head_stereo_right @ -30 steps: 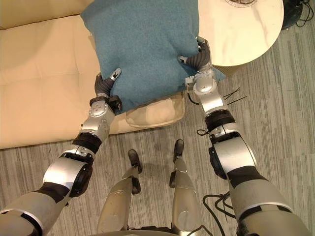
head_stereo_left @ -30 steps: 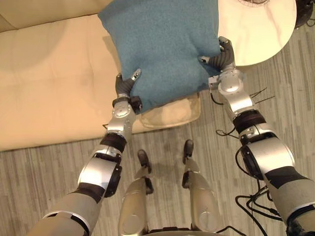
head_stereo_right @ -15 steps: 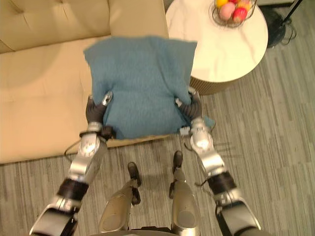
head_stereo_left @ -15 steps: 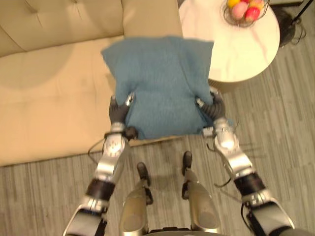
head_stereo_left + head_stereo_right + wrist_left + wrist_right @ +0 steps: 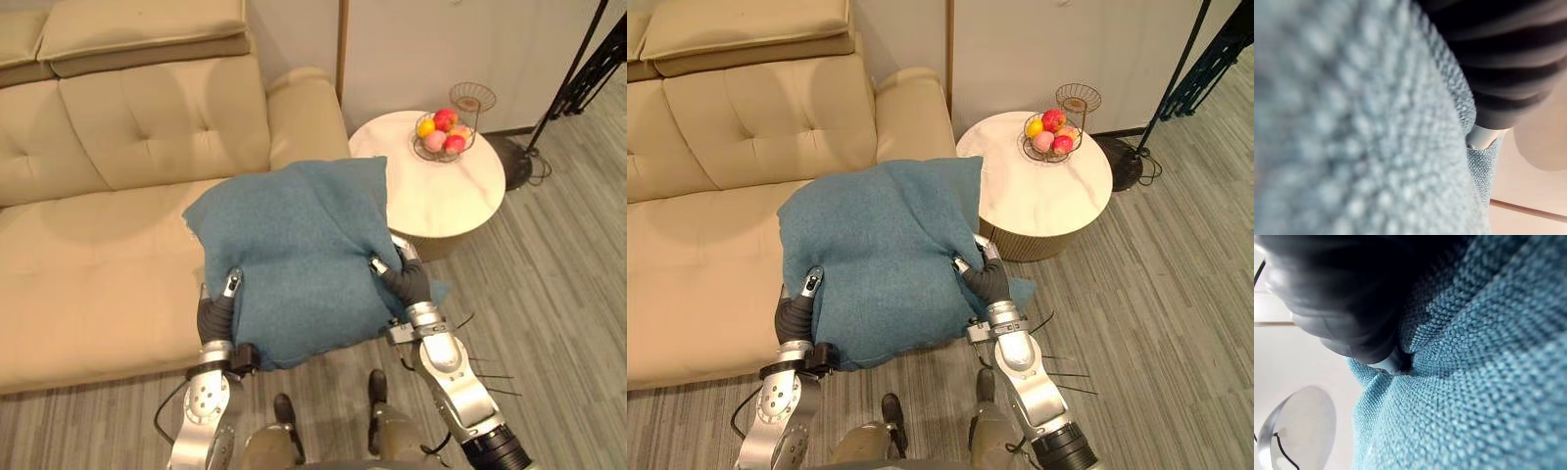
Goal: Pick up cushions and gather them together orderly.
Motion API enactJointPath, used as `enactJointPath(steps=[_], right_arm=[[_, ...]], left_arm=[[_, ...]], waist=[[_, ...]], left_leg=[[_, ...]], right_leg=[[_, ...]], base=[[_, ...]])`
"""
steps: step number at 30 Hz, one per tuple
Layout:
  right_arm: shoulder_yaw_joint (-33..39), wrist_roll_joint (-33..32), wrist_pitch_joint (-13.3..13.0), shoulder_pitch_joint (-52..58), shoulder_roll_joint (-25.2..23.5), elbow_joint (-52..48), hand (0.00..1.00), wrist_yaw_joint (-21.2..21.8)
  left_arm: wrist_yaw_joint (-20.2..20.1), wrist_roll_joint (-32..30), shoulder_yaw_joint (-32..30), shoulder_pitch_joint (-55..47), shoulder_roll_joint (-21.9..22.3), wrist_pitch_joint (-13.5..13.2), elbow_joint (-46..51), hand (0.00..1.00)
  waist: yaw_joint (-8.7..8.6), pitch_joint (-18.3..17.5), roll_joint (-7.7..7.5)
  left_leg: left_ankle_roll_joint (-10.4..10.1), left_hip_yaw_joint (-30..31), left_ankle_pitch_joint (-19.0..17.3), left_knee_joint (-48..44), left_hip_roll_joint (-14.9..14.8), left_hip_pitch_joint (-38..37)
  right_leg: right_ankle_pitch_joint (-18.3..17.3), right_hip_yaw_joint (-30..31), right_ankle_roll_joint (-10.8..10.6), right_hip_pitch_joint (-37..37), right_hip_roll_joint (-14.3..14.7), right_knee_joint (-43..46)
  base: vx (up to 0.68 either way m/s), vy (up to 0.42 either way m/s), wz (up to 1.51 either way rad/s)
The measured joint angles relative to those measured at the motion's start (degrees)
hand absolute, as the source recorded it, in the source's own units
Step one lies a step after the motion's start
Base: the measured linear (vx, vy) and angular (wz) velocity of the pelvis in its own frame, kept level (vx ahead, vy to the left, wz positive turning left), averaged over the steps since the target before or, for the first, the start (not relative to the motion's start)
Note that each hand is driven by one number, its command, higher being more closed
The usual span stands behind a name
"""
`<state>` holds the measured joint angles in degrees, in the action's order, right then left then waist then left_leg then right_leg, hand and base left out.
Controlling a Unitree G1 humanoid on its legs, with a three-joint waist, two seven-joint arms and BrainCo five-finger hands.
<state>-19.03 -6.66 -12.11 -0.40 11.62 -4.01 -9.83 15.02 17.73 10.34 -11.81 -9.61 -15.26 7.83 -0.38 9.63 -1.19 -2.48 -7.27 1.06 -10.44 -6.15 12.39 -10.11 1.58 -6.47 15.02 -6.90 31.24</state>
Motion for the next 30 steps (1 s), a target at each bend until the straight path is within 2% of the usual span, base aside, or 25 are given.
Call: enactJointPath(steps=[1, 2, 3, 4, 5, 6, 7, 8, 9, 10, 12, 13, 14, 15, 18, 23, 26, 28, 29, 30], right_arm=[[0.0, 0.0, -0.3, -0.1, 0.0, 0.4, 1.0, 0.0], [0.1, 0.0, -0.6, -0.3, 0.1, 0.5, 1.0, 0.0], [0.2, 0.0, -1.1, -0.9, 0.3, 0.5, 1.0, 0.0], [0.4, 0.0, -1.2, -1.6, 0.5, 0.8, 1.0, 0.0], [0.8, 0.0, -1.2, -2.6, 0.7, 2.2, 1.0, 0.0], [1.0, 0.1, -1.0, -3.6, 0.7, 5.1, 1.0, 0.0], [1.3, 0.1, -0.8, -3.5, 0.6, 5.7, 1.0, -0.1], [2.9, 0.2, -0.7, -2.9, 0.6, 6.0, 1.0, -0.1], [4.1, 0.3, -0.6, -2.9, 0.5, 6.1, 1.0, -0.2], [4.7, 0.4, -0.6, -2.3, 0.5, 6.0, 1.0, -0.2], [5.4, 0.4, -0.6, -1.2, 0.5, 5.9, 1.0, -0.1], [5.7, 0.4, -0.6, -1.0, 0.5, 5.9, 1.0, -0.1], [6.0, 0.4, -0.7, -0.9, 0.5, 5.8, 1.0, -0.1], [7.1, 0.5, -0.6, -0.7, -0.3, 5.8, 1.0, -0.2], [7.8, 0.7, -0.6, 0.3, -1.4, 5.6, 1.0, -0.2], [7.8, 1.3, -0.3, 0.9, -2.4, 5.4, 1.0, -0.1], [7.8, 2.3, -0.2, 0.9, -2.5, 4.8, 1.0, 0.1], [7.7, 2.8, 0.2, 1.1, -2.8, 4.9, 1.0, 0.2], [7.6, 2.8, 0.2, 1.2, -2.8, 4.9, 1.0, 0.3], [7.5, 3.0, 0.2, 1.3, -2.8, 4.9, 1.0, 0.5]], left_arm=[[0.0, -0.1, 0.0, 0.0, 0.0, 0.0, 0.0, 1.0], [0.0, -0.6, 0.0, 0.2, 0.1, 0.0, 0.1, 1.0], [0.0, -0.7, -0.1, 0.4, 0.4, -0.2, 0.1, 1.0], [0.0, -0.7, -0.2, 0.4, 0.9, -0.2, 0.1, 1.0], [0.0, -0.7, -0.2, 0.4, 1.7, -0.1, 0.1, 1.0], [0.0, -0.7, -0.2, -0.3, 2.6, 0.4, 0.3, 1.0], [0.0, -0.7, 0.2, -0.4, 2.7, 0.7, 0.3, 1.0], [-0.4, -0.7, 1.5, 0.6, 2.8, 1.4, 0.4, 1.0], [-1.4, -0.6, 2.3, 0.6, 2.8, 1.4, 0.4, 1.0], [-1.5, -0.6, 3.1, 0.5, 2.7, 1.4, 0.1, 1.0], [-2.6, -0.5, 3.5, 0.5, 3.4, 1.4, 0.0, 1.0], [-2.8, -0.5, 3.7, 0.8, 3.7, 1.4, -0.2, 1.0], [-2.9, -0.5, 3.9, 1.2, 3.9, 1.3, -0.7, 1.0], [-3.0, -0.5, 4.4, 3.0, 3.6, 1.3, -2.4, 1.0], [-3.1, -0.4, 4.6, 3.3, 3.4, 1.4, -4.1, 1.0], [-3.7, -0.4, 4.7, 2.7, 1.8, 1.4, -4.1, 1.0], [-4.0, -0.6, 4.2, 1.5, 1.5, 1.5, -4.1, 1.0], [-5.0, -0.8, 3.6, 0.3, 1.5, 1.8, -4.1, 1.0], [-5.1, -0.9, 3.6, 0.0, 1.6, 1.8, -4.1, 1.0], [-5.1, -1.2, 3.4, -0.5, 1.6, 1.9, -4.0, 1.0]], waist=[[0.58, -0.2, -0.23], [1.53, -0.6, 0.41], [3.13, -1.3, 2.06], [3.5, -1.2, 3.8], [4.15, -0.7, 5.94], [4.54, -1.0, 7.29], [4.21, -1.0, 7.29], [2.87, -0.4, 5.63], [2.7, 0.7, 3.84], [2.42, 0.7, 3.14], [1.31, 0.4, 3.4], [0.88, -0.6, 5.12], [0.58, -1.0, 5.66], [0.25, -1.0, 5.07], [0.76, -1.3, 3.57], [1.38, -1.4, 3.32], [1.42, -1.4, 3.29], [1.16, -1.4, 2.72], [1.05, -1.4, 2.36], [0.79, -1.4, 1.89]], left_leg=[[-0.2, 1.6, 0.7, 0.0, 0.5, 0.9], [-0.7, 4.2, 3.1, 1.2, 0.9, 3.1], [-1.4, 6.4, 6.0, 3.7, 0.2, 6.1], [-1.9, 8.1, 7.8, 5.1, -0.3, 7.4], [-2.8, 10.2, 11.0, 8.0, -2.0, 8.0], [-2.2, 9.7, 11.3, 13.1, -3.6, 7.1], [-1.3, 6.7, 9.4, 14.6, -4.4, 6.6], [0.6, -0.1, 1.9, 12.7, -4.0, 8.6], [1.3, -4.7, 1.3, 5.5, -3.5, 9.6], [1.3, -6.4, 1.2, -0.2, -2.9, 9.7], [1.1, -8.6, 0.6, -7.0, -2.8, 6.9], [0.3, -9.0, -2.7, -4.2, -2.9, 2.4], [-0.7, -9.3, -3.7, -1.1, -2.9, 0.6], [-1.2, -9.1, -2.3, 2.7, -2.1, -0.6], [-0.2, -8.6, -2.9, 0.3, -1.5, 0.4], [1.0, -7.6, -5.4, -3.7, -0.9, 1.8], [1.4, -7.5, -9.0, -7.8, -0.7, 3.6], [2.3, -7.4, -13.1, -11.9, 0.2, 3.7], [2.7, -7.1, -13.7, -12.2, 0.5, 3.3], [3.6, -7.1, -15.0, -13.1, 1.7, 2.8]], right_leg=[[-0.8, 0.0, 0.5, -0.8, 0.0, -1.4], [-1.7, -1.1, 0.8, -1.6, 0.3, -6.2], [-2.1, -3.8, 1.7, -2.0, 1.3, -11.7], [-0.7, -5.3, 2.4, -1.6, 2.5, -13.1], [0.9, -7.4, 3.5, -1.4, 4.3, -14.0], [1.7, -9.9, 4.7, -0.8, 5.6, -13.4], [2.0, -11.3, 5.1, -0.9, 5.4, -13.5], [2.2, -14.3, 5.8, -0.7, 2.2, -14.5], [2.2, -15.5, 6.7, -0.4, -0.6, -14.5], [2.8, -15.9, 6.4, -0.3, -2.3, -15.0], [4.1, -17.4, 6.3, -1.1, -3.2, -16.9], [4.7, -18.0, 5.4, -1.2, -2.7, -17.8], [5.1, -18.4, 4.9, -1.2, -2.4, -18.3], [5.8, -18.7, 4.3, -1.3, -2.7, -19.5], [9.6, -19.3, 3.3, -3.2, -2.9, -22.4], [10.6, -20.5, 2.2, -5.3, -3.6, -24.1], [9.0, -20.2, 1.2, -4.7, -4.5, -22.8], [5.3, -19.3, 0.7, -3.6, -6.6, -16.7], [4.3, -18.7, 1.1, -3.0, -7.3, -14.0], [3.9, -16.5, 3.3, -0.5, -8.8, -7.5]], base=[[-0.11, -0.168, 1.32], [-0.15, -0.17, 1.09], [-0.17, -0.162, 0.96], [-0.23, -0.149, 0.78], [-0.35, -0.18, 0.72], [-0.3, -0.15, 0.78], [-0.3, -0.163, 1.24], [-0.21, -0.074, 1.35], [-0.3, -0.089, 1.33], [-0.22, -0.021, 0.73], [-0.17, 0.055, 0.49], [-0.12, 0.112, 0.32], [-0.06, 0.136, 0.34], [-0.07, 0.115, 0.36], [-0.04, 0.108, 0.19], [-0.03, 0.098, 0.13], [-0.02, 0.124, -0.03], [0.05, 0.163, 0.0], [0.09, 0.095, 0.05], [0.09, 0.065, 0.05]])
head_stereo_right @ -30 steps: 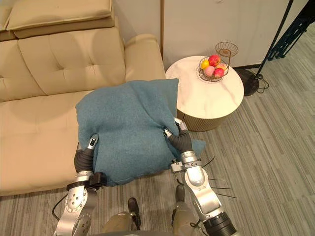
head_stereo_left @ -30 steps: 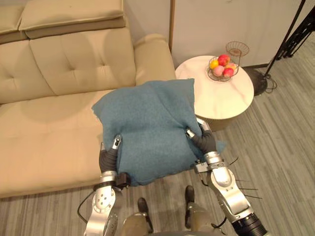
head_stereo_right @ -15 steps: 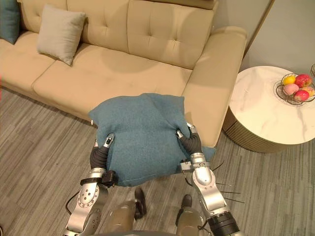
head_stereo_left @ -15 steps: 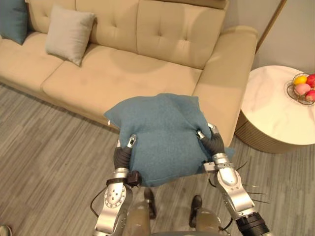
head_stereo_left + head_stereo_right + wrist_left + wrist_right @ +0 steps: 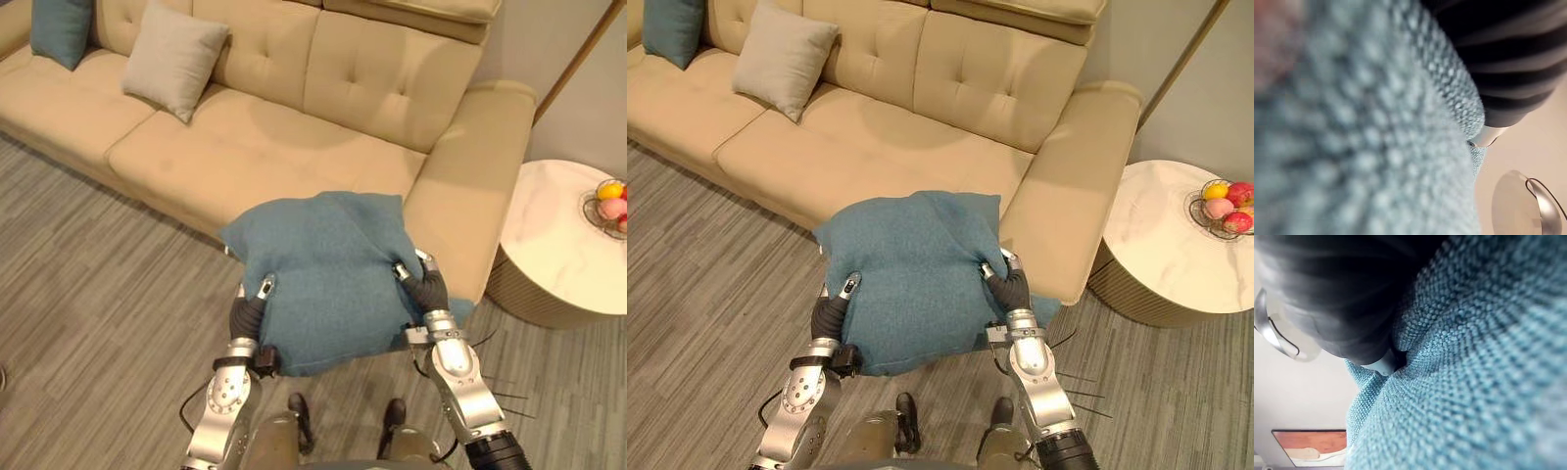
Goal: Pick up cushions and gather them together orderly.
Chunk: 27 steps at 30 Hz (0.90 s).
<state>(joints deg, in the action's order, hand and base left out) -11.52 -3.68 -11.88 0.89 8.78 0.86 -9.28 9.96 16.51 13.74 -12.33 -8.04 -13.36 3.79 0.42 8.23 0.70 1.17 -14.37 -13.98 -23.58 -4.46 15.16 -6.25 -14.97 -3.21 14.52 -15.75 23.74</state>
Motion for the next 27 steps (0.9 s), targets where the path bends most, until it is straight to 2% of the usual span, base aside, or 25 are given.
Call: enactJointPath(steps=[1, 2, 3, 4, 5, 7, 8, 9, 10, 11, 12, 13, 14, 15, 16, 17, 18, 19, 20, 21, 23, 25, 26, 27], right_arm=[[0.0, 0.2, 0.0, 0.0, 0.0, 0.1, 1.0, 0.2], [-0.1, 0.5, 0.0, 0.0, -0.3, 0.9, 1.0, 0.6], [-0.1, 0.6, 0.0, 0.2, -1.0, 1.8, 1.0, 0.7], [-0.1, 0.6, 0.0, 0.2, -1.3, 2.2, 1.0, 0.8], [-0.1, 1.0, 0.0, 0.2, -1.5, 2.3, 1.0, 0.7], [0.2, 1.2, 0.0, 0.2, -1.4, 2.3, 1.0, 0.7], [0.5, 1.5, 0.0, 0.3, -1.3, 2.3, 1.0, 0.8], [0.9, 1.5, 0.0, 0.8, -1.1, 2.3, 1.0, 0.7], [1.1, 1.5, 0.0, 1.6, -1.2, 1.9, 1.0, 0.6], [1.6, 1.5, 0.0, 2.4, -1.2, 1.4, 1.0, 0.7], [3.0, 1.5, 0.0, 4.6, -0.6, 0.2, 1.0, 0.7], [4.2, 1.5, 0.2, 5.3, -0.7, -0.4, 1.0, 0.6], [4.5, 1.5, 0.7, 5.5, -0.7, -1.1, 1.0, 0.6], [4.8, 1.5, 1.6, 6.7, -0.6, -3.2, 1.0, 0.4], [4.8, 1.5, 1.8, 8.4, -0.6, -6.1, 1.0, -0.2], [4.9, 1.5, 1.8, 9.6, -0.6, -8.3, 1.0, -0.7], [4.9, 1.5, 1.7, 10.8, -0.6, -11.4, 1.0, -0.8], [4.9, 1.5, 1.6, 11.1, -0.7, -12.9, 1.0, -0.8], [5.3, 1.5, 1.1, 11.1, -0.7, -15.1, 1.0, -0.8], [5.9, 1.5, 0.9, 11.1, -0.7, -15.8, 1.0, -0.8], [6.2, 1.5, 1.0, 10.8, -0.9, -15.7, 1.0, -0.8], [6.2, 1.6, 0.9, 10.4, -1.2, -14.2, 1.0, -0.8], [6.2, 1.6, 0.9, 9.2, -1.1, -11.5, 1.0, -0.7], [6.2, 1.6, 0.9, 8.2, -1.1, -8.7, 1.0, -0.6]], left_arm=[[0.0, -0.3, -0.2, -0.2, 0.2, 0.1, 0.0, 1.0], [0.0, -0.5, -0.6, -0.5, 0.2, 0.4, 0.0, 1.0], [0.0, -0.8, -0.7, -0.8, -0.3, 0.6, 0.0, 1.0], [0.0, -0.8, -0.9, -0.8, -0.3, 0.6, 0.0, 1.0], [0.0, -0.9, -0.9, -0.7, -0.3, 0.6, 0.0, 1.0], [0.0, -0.9, -0.8, -0.5, -0.4, 0.6, -0.4, 1.0], [0.0, -0.9, -0.5, 0.1, -0.3, 0.7, -1.2, 1.0], [0.0, -1.1, -0.2, 0.7, -0.1, 0.7, -2.3, 1.0], [0.0, -1.5, 0.1, 0.8, -0.2, 0.7, -2.4, 1.0], [-0.1, -1.6, 0.4, 0.8, -0.1, 0.7, -2.5, 1.0], [-0.7, -2.0, 1.7, 1.0, 1.3, 0.8, -3.8, 1.0], [-1.3, -2.2, 2.1, 1.3, 2.5, 1.0, -3.9, 1.0], [-1.3, -2.2, 2.1, 1.5, 3.0, 1.1, -3.9, 1.0], [-1.5, -2.0, 2.1, 1.5, 3.8, 1.5, -3.9, 1.0], [-2.0, -1.9, 2.2, 1.3, 4.1, 1.8, -3.9, 1.0], [-2.3, -1.9, 2.2, 1.1, 4.2, 1.8, -3.9, 1.0], [-2.4, -1.9, 2.3, 1.2, 4.5, 1.8, -3.6, 1.0], [-2.4, -1.9, 2.3, 1.3, 4.5, 1.8, -3.3, 1.0], [-2.4, -1.9, 2.3, 1.7, 4.6, 1.7, -2.4, 1.0], [-2.7, -1.9, 2.3, 2.4, 4.9, 1.7, -2.2, 1.0], [-2.9, -2.0, 2.3, 2.8, 5.1, 1.5, -2.0, 1.0], [-2.9, -2.0, 2.3, 2.6, 4.9, 1.6, -2.3, 1.0], [-2.9, -2.0, 2.2, 2.4, 4.7, 1.6, -2.4, 1.0], [-2.8, -2.1, 2.2, 2.2, 4.5, 1.7, -2.6, 1.0]], waist=[[-0.13, 0.0, -0.06], [-0.55, 0.2, -0.16], [-1.44, 0.4, -0.06], [-1.55, 0.5, -0.33], [-1.71, 0.6, -0.43], [-2.84, 0.9, -0.11], [-3.17, 1.1, 0.13], [-3.79, 1.1, 0.07], [-4.66, 0.4, -0.96], [-5.16, 0.2, -1.38], [-5.86, -1.0, 0.91], [-6.12, -1.4, 2.43], [-5.96, -1.3, 2.73], [-5.26, -1.3, 2.99], [-4.19, -1.3, 2.98], [-3.93, -1.3, 2.96], [-3.89, -1.3, 2.61], [-3.92, -1.3, 2.19], [-3.63, -1.4, 1.86], [-2.48, -1.4, 1.85], [-1.92, -1.4, 1.85], [-1.69, -1.4, 1.71], [-1.3, -1.5, 1.76], [-1.15, -1.8, 2.27]], left_leg=[[0.7, 0.3, -0.6, -0.2, 0.5, -0.3], [1.4, 0.7, -0.9, 0.1, 1.1, -1.6], [2.4, 1.9, -1.9, 0.0, 1.3, -2.9], [2.7, 2.2, -2.4, 0.0, 1.2, -3.6], [2.5, 2.7, -3.4, 0.1, 1.2, -4.5], [1.9, 3.4, -4.4, 1.5, 1.3, -6.8], [1.5, 3.5, -4.9, 2.6, 1.5, -8.7], [-0.2, 3.6, -5.1, 3.7, 1.8, -11.2], [-1.8, 4.4, -6.4, 4.1, 2.9, -13.3], [-2.5, 5.1, -7.3, 4.5, 3.5, -14.4], [-3.9, 6.7, -8.2, 4.2, 2.4, -16.3], [-6.0, 6.7, -7.0, -2.1, -0.3, -13.9], [-7.8, 6.3, -5.8, -7.7, -1.8, -12.0], [-8.1, 6.0, -1.0, -19.8, -4.9, -8.2], [-7.9, 5.1, 1.6, -29.2, -8.3, -5.6], [-7.7, 4.1, 1.4, -32.9, -9.9, -4.5], [-6.0, 2.3, 0.5, -34.8, -11.0, -2.5], [-4.7, 1.0, -0.3, -34.5, -11.2, -1.4], [-2.3, -0.7, -2.1, -32.0, -11.8, 0.4], [-1.5, -0.4, -2.6, -27.8, -11.7, 1.1], [-1.7, 3.3, -2.6, -19.4, -10.7, 2.4], [-3.7, 11.5, -1.6, -10.1, -7.8, 2.8], [-6.3, 17.1, 0.0, -3.0, -6.2, 2.0], [-8.6, 20.0, 2.2, 3.1, -6.1, 1.1]], right_leg=[[0.6, 1.9, 0.8, 2.3, -0.7, 4.7], [1.8, 5.4, 3.6, 6.6, -1.2, 13.1], [-0.3, 6.5, 2.7, 7.7, -0.1, 15.6], [-1.6, 6.5, 2.2, 8.1, 0.9, 15.9], [-2.7, 6.6, 1.7, 9.8, 3.2, 14.8], [-2.4, 7.1, 0.9, 11.9, 6.9, 8.5], [-1.0, 6.7, 0.6, 12.5, 8.4, 4.0], [2.0, 6.2, 0.8, 12.7, 9.7, -2.8], [6.1, 5.6, 1.5, 12.6, 10.2, -8.2], [9.1, 6.1, 4.1, 12.6, 10.1, -8.3], [10.0, 5.3, 5.3, 12.5, 10.5, -4.9], [8.1, 3.8, 5.7, 11.3, 11.8, -4.5], [7.6, 3.5, 6.5, 10.2, 12.8, -4.4], [5.9, 3.7, 7.8, 7.2, 14.9, -4.4], [4.4, 4.4, 8.6, 3.7, 16.8, -5.1], [4.1, 4.7, 9.0, 1.6, 17.6, -5.8], [3.5, 6.1, 9.4, -0.6, 17.9, -6.9], [2.9, 7.3, 9.1, -1.8, 17.8, -7.7], [2.1, 10.2, 8.5, -3.7, 17.7, -9.2], [1.7, 12.4, 8.2, -4.9, 17.6, -9.8], [0.4, 16.2, 7.2, -7.1, 17.5, -10.0], [-0.7, 20.3, 6.2, -8.5, 17.3, -9.9], [-1.2, 23.4, 5.2, -8.8, 17.2, -9.9], [-1.6, 26.7, 3.7, -8.8, 17.8, -9.8]], base=[[0.14, 0.113, 0.06], [0.22, 0.131, 0.21], [0.25, 0.096, 0.25], [0.28, 0.024, 0.28], [0.21, -0.008, 0.14], [0.29, -0.025, 0.22], [0.4, -0.049, 0.3], [0.58, -0.102, 0.42], [0.61, -0.128, 0.49], [0.65, -0.173, 0.68], [0.58, -0.14, 0.55], [0.58, -0.145, 0.38], [0.62, -0.144, -0.07], [0.61, -0.153, -0.43], [0.59, -0.128, -0.57], [0.53, -0.079, -0.56], [0.38, -0.036, -0.36], [0.54, -0.023, -0.51], [0.41, 0.014, -0.78], [0.45, 0.063, -0.92], [0.34, 0.173, -0.97], [0.27, 0.264, -1.16], [0.23, 0.354, -1.55], [0.22, 0.382, -1.73]])
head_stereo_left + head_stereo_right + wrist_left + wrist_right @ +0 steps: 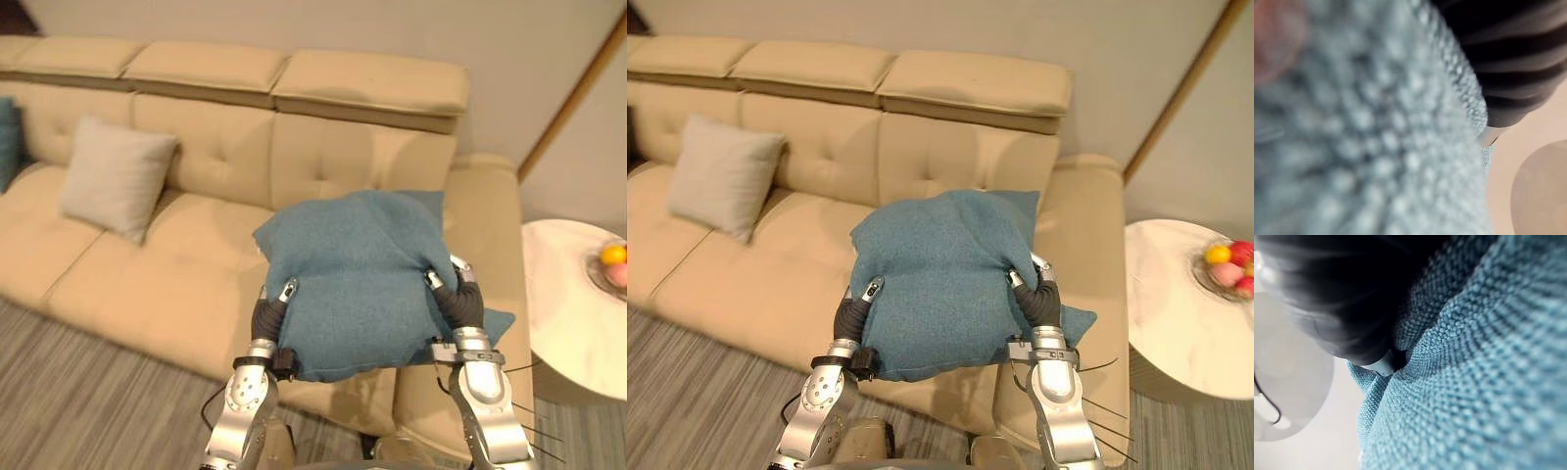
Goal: Pick up cushions and gather them together orderly.
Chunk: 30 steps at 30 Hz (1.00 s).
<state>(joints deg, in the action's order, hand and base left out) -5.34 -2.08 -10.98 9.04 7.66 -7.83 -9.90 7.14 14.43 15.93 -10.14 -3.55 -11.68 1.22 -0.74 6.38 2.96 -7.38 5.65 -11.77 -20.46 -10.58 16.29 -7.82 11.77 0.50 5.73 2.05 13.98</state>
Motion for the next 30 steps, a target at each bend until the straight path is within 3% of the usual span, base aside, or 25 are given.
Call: enactJointPath(steps=[1, 2, 4, 5, 6, 7, 9, 12, 16, 19, 21, 23, 27, 30], right_arm=[[-0.1, 0.0, 0.1, -0.3, 0.1, 1.3, 1.0, 0.0], [-0.3, 0.1, 0.2, -0.6, 0.0, 2.5, 1.0, 0.1], [-2.0, 0.7, 0.4, -0.3, -2.5, 5.1, 1.0, 0.2], [-2.6, 0.9, 0.4, -0.5, -2.9, 5.5, 1.0, 0.2], [-3.7, 1.4, 0.4, -1.5, -3.2, 6.3, 1.0, 0.2], [-4.0, 1.8, 0.4, -2.5, -3.8, 7.2, 1.0, 0.3], [-4.2, 2.3, 0.4, -3.9, -3.8, 7.7, 1.0, 0.2], [-4.2, 2.5, 0.4, -5.0, -3.4, 8.7, 1.0, 0.1], [-6.1, 2.7, 0.4, -10.6, -3.4, 11.4, 1.0, -0.4], [-7.0, 3.3, 0.5, -19.2, -3.4, 15.9, 1.0, -3.2], [-6.9, 4.0, 0.7, -31.4, -3.4, 21.3, 1.0, -6.8], [-5.9, 4.4, 1.0, -42.4, -3.6, 26.0, 1.0, -9.3], [0.4, 5.0, 2.2, -63.7, -4.1, 34.6, 1.0, -14.3], [4.2, 5.1, 2.4, -75.2, -4.8, 37.3, 1.0, -17.8]], left_arm=[[0.0, 0.0, 0.0, -0.2, 0.0, 0.0, -0.4, 1.0], [0.0, -0.1, 0.0, -0.5, -0.1, 0.0, -1.0, 1.0], [0.0, -0.3, -1.4, -1.1, -2.5, 0.2, -2.9, 1.0], [0.0, -0.3, -2.0, -1.3, -2.9, 0.2, -3.0, 1.0], [-0.1, -0.3, -3.2, -1.4, -3.5, 0.2, -3.1, 1.0], [-0.1, -0.3, -3.8, -1.2, -3.9, 0.2, -3.1, 1.0], [-0.1, -0.5, -4.3, -0.7, -3.9, 0.2, -3.1, 1.0], [0.0, -1.1, -4.7, 0.1, -3.4, 0.2, -3.0, 1.0], [1.3, -1.6, -7.0, 0.8, -3.2, 0.2, -3.0, 1.0], [4.9, -1.9, -7.7, 6.1, -4.2, 0.1, -3.4, 1.0], [9.1, -3.2, -9.7, 16.3, -5.6, 0.0, -6.2, 1.0], [12.2, -4.0, -11.8, 26.1, -7.7, 0.0, -8.5, 1.0], [17.2, -3.8, -12.8, 50.2, -14.3, 0.0, -18.9, 1.0], [19.2, -3.7, -12.5, 66.7, -18.7, -0.2, -26.6, 1.0]], waist=[[0.21, -0.4, 0.76], [0.31, -0.8, 1.42], [-0.07, -2.3, -2.54], [0.0, -2.4, -3.0], [0.13, -2.8, -4.55], [0.08, -2.7, -4.59], [-0.06, -2.8, -4.26], [-0.06, -2.8, -3.33], [0.11, -2.8, -3.29], [1.91, -1.6, -2.51], [2.36, 3.7, -0.82], [3.65, 6.7, -0.23], [6.36, 13.6, -0.33], [6.52, 16.2, -0.26]], left_leg=[[-0.1, 0.6, 2.1, 2.8, -0.5, -0.9], [-2.1, 0.5, 7.1, 3.1, -0.8, -1.6], [0.5, -9.0, 4.5, 2.3, 0.1, -3.3], [1.0, -11.6, 4.4, 2.8, 0.3, -3.9], [1.7, -15.6, 4.7, 4.6, 0.8, -5.5], [2.1, -18.1, 5.0, 6.0, 1.2, -6.7], [3.0, -20.4, 5.7, 8.6, 2.4, -8.1], [3.1, -20.6, 7.6, 12.8, 3.9, -10.1], [2.6, -19.9, 10.6, 17.5, 3.9, -10.2], [2.5, -19.4, 12.9, 19.6, 3.9, -8.0], [2.8, -18.1, 15.1, 20.0, 4.2, -5.5], [3.0, -17.6, 17.2, 20.6, 4.2, -1.5], [2.8, -16.0, 20.4, 20.9, 3.5, 3.9], [2.7, -14.6, 24.1, 24.4, 3.7, 6.4]], right_leg=[[-0.3, 2.2, -1.1, 0.1, 0.7, 0.0], [-0.7, 4.7, -2.4, 0.2, 1.5, 0.0], [0.7, 7.1, -5.4, 2.0, -2.0, -1.1], [1.6, 5.7, -5.6, 2.8, -3.0, -1.8], [3.6, 0.4, -6.2, 3.5, -5.0, -3.5], [5.0, -4.8, -5.7, 3.5, -6.2, -5.2], [6.9, -9.9, -5.8, 3.3, -7.9, -7.8], [8.2, -10.0, -5.8, 2.0, -8.4, -10.4], [9.7, -11.4, -5.1, 2.4, -8.1, -12.8], [12.6, -11.8, -4.7, 3.7, -8.0, -16.0], [14.2, -13.2, -4.7, 5.5, -7.9, -16.3], [16.1, -13.4, -4.5, 9.5, -7.7, -16.6], [19.5, -14.6, -3.6, 13.7, -6.8, -18.0], [21.4, -15.9, -3.4, 16.3, -6.6, -19.6]], base=[[0.21, 0.441, -1.6], [0.17, 0.435, -1.76], [0.14, 0.4, -1.82], [0.08, 0.271, -1.65], [0.03, 0.215, -1.48], [0.03, 0.191, -1.28], [0.01, 0.116, -0.66], [0.0, 0.042, -0.09], [-0.02, -0.026, 0.11], [-0.08, -0.022, 0.1], [-0.17, -0.008, 0.26], [-0.21, -0.011, 0.13], [-0.21, -0.04, 0.12], [-0.16, -0.025, 0.23]])
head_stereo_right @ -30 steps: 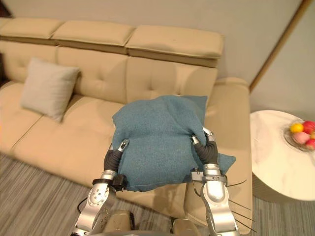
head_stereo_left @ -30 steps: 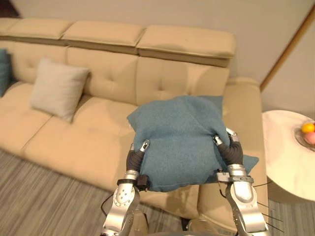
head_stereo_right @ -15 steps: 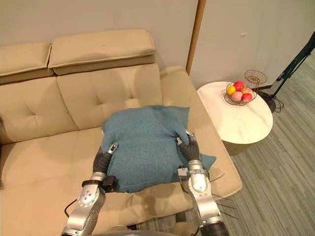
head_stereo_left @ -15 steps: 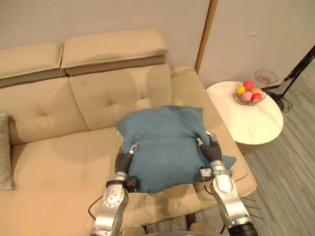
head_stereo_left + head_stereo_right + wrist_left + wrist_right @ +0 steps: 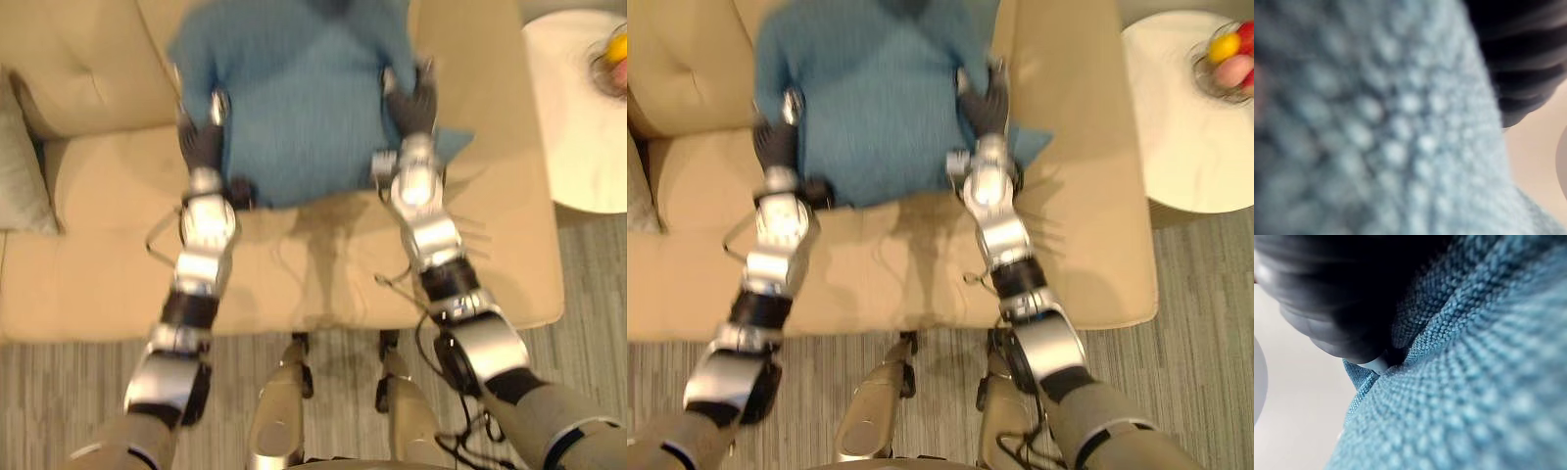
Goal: Pick up cushions and gather them together orderly.
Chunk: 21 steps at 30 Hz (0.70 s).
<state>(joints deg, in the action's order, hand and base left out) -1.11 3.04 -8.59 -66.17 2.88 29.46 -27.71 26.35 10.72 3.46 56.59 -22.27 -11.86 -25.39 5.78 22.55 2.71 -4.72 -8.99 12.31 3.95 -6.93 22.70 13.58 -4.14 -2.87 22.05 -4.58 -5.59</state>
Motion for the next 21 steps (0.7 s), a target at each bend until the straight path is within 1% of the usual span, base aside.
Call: enactJointPath(steps=[1, 2, 3, 4, 5, 7, 8, 9, 11, 13, 15, 16, 18, 19, 21], right_arm=[[1.7, 0.1, 0.0, -3.7, -0.7, 1.9, 1.0, -1.4], [2.4, 0.1, 0.0, -5.3, -0.8, 2.9, 1.0, -2.1], [3.8, 0.6, 0.0, -8.6, -0.7, 4.8, 0.0, -3.7], [4.9, 1.0, 0.0, -10.9, -0.3, 6.3, 0.0, -5.2], [5.4, 1.1, -0.1, -11.8, 0.0, 6.9, 0.0, -5.7], [6.5, 1.1, -0.1, -15.7, 2.3, 11.6, 0.0, -7.1], [7.0, 1.0, -0.1, -16.8, 2.8, 13.1, 0.0, -7.1], [7.4, 0.7, 0.0, -18.2, 3.7, 15.5, 0.0, -7.0], [7.7, -1.0, -0.1, -18.7, 5.3, 17.5, 0.0, -6.0], [7.4, -2.8, -0.1, -18.7, 5.9, 18.3, 0.0, -4.3], [4.8, -5.9, 0.1, -18.7, 7.5, 19.8, 0.0, -1.4], [3.3, -7.2, 0.3, -18.4, 8.1, 19.8, 0.0, -0.2], [-0.6, -9.7, 0.9, -17.5, 9.9, 19.8, 0.0, 2.2], [-3.0, -10.3, 1.2, -16.6, 11.0, 19.8, 0.0, 3.1], [-5.0, -11.1, 1.2, -14.7, 12.0, 19.0, 0.0, 4.4]], left_arm=[[0.1, -0.1, 0.1, 5.1, -1.1, -0.2, -2.9, 1.0], [0.1, -0.1, 0.1, 7.7, -1.3, -0.2, -4.6, 1.0], [0.1, -0.1, 0.5, 13.2, -1.4, -0.3, -8.3, 0.0], [0.2, -0.1, 0.6, 17.6, -1.5, -0.4, -12.0, 0.0], [0.2, -0.1, 0.7, 19.6, -1.5, -0.4, -13.8, 0.0], [0.2, -0.1, 0.9, 25.6, -1.6, -0.4, -19.1, 0.0], [0.2, -0.1, 0.9, 26.6, -1.6, -0.4, -20.1, 0.0], [0.2, 0.0, 0.9, 28.4, -1.6, -0.3, -22.6, 0.0], [0.0, 0.1, 0.5, 29.3, -1.3, -0.2, -25.8, 0.0], [-0.3, 0.7, -1.1, 29.2, -0.9, 0.2, -26.9, 0.0], [-1.5, 2.2, -3.5, 28.3, -0.5, 0.4, -27.5, 0.0], [-2.1, 2.2, -4.4, 26.8, -0.5, 0.4, -27.5, 0.0], [-4.3, 2.1, -6.5, 22.0, -0.3, 0.5, -27.6, 0.0], [-5.4, 2.0, -7.6, 18.9, -0.2, 0.9, -27.7, 0.0], [-6.6, 2.0, -9.7, 14.0, 0.3, 1.5, -27.7, 0.0]], waist=[[-0.27, 0.1, 0.01], [-0.35, 0.2, -0.02], [-0.38, 0.2, 0.01], [-0.51, 0.2, 0.04], [-0.58, 0.3, 0.06], [-1.13, 0.4, 0.04], [-1.28, 0.8, 0.02], [-1.79, 1.2, 0.0], [-1.79, 1.3, -0.03], [-1.61, 1.5, -0.1], [-1.73, 4.0, -0.18], [-1.79, 4.3, -0.16], [-2.07, 4.5, -0.21], [-2.51, 4.9, -0.24], [-3.1, 4.9, -0.27]], left_leg=[[0.2, 0.7, 0.8, 0.5, 0.1, 1.4], [0.3, 1.0, 1.1, 0.8, 0.1, 1.9], [0.3, 1.3, 1.7, 1.4, 0.3, 3.3], [0.6, 1.8, 2.0, 1.4, 0.5, 4.6], [0.6, 2.0, 2.1, 1.4, 0.6, 5.2], [0.9, 3.1, 2.6, 1.4, 0.9, 8.1], [1.0, 3.3, 2.8, 1.4, 1.0, 8.7], [1.1, 3.9, 3.0, 1.4, 1.1, 10.3], [1.1, 4.3, 3.4, 1.4, 1.1, 13.2], [1.0, 4.3, 3.6, 1.4, 1.0, 15.2], [0.9, 4.1, 3.7, 1.4, 0.8, 16.0], [0.9, 4.0, 3.7, 1.4, 0.8, 16.7], [0.9, 3.6, 3.7, 1.4, 0.5, 18.2], [0.9, 3.3, 3.7, 1.4, 0.4, 18.4], [0.8, 2.9, 3.7, 1.4, 0.1, 18.2]], right_leg=[[0.2, -0.7, 0.0, 1.3, 0.0, 0.0], [0.3, -0.8, -0.1, 1.8, 0.0, 0.0], [0.5, -1.3, -0.2, 3.1, -0.1, 0.0], [0.6, -1.7, -0.2, 4.2, -0.3, 0.0], [0.6, -1.9, -0.2, 4.6, -0.3, 0.0], [0.8, -2.8, -0.4, 6.9, -0.6, -0.1], [0.8, -3.0, -0.4, 7.3, -0.7, -0.1], [0.8, -3.6, -0.4, 8.5, -0.8, -0.1], [1.0, -3.7, -0.4, 11.3, -0.8, -0.1], [1.1, -3.9, -0.4, 13.2, -0.7, -0.1], [1.2, -4.0, -0.3, 13.8, -0.6, -0.1], [1.3, -4.0, -0.3, 14.6, -0.6, -0.1], [1.7, -3.9, -0.4, 16.3, -0.7, -0.1], [1.7, -3.7, -0.4, 16.5, -0.6, -0.1], [1.7, -3.5, -0.4, 16.5, -0.5, 0.2]], base=[[-0.13, -0.003, 0.2], [-0.11, 0.001, 0.21], [-0.09, 0.012, 0.17], [-0.08, 0.018, 0.17], [-0.06, 0.028, 0.2], [-0.04, 0.032, 0.2], [-0.02, 0.048, 0.2], [-0.01, 0.044, 0.16], [0.0, 0.063, 0.11], [0.02, 0.06, 0.03], [0.03, 0.09, 0.01], [0.02, 0.086, -0.05], [0.04, 0.092, -0.08], [0.04, 0.096, -0.05], [0.04, 0.101, -0.07]])
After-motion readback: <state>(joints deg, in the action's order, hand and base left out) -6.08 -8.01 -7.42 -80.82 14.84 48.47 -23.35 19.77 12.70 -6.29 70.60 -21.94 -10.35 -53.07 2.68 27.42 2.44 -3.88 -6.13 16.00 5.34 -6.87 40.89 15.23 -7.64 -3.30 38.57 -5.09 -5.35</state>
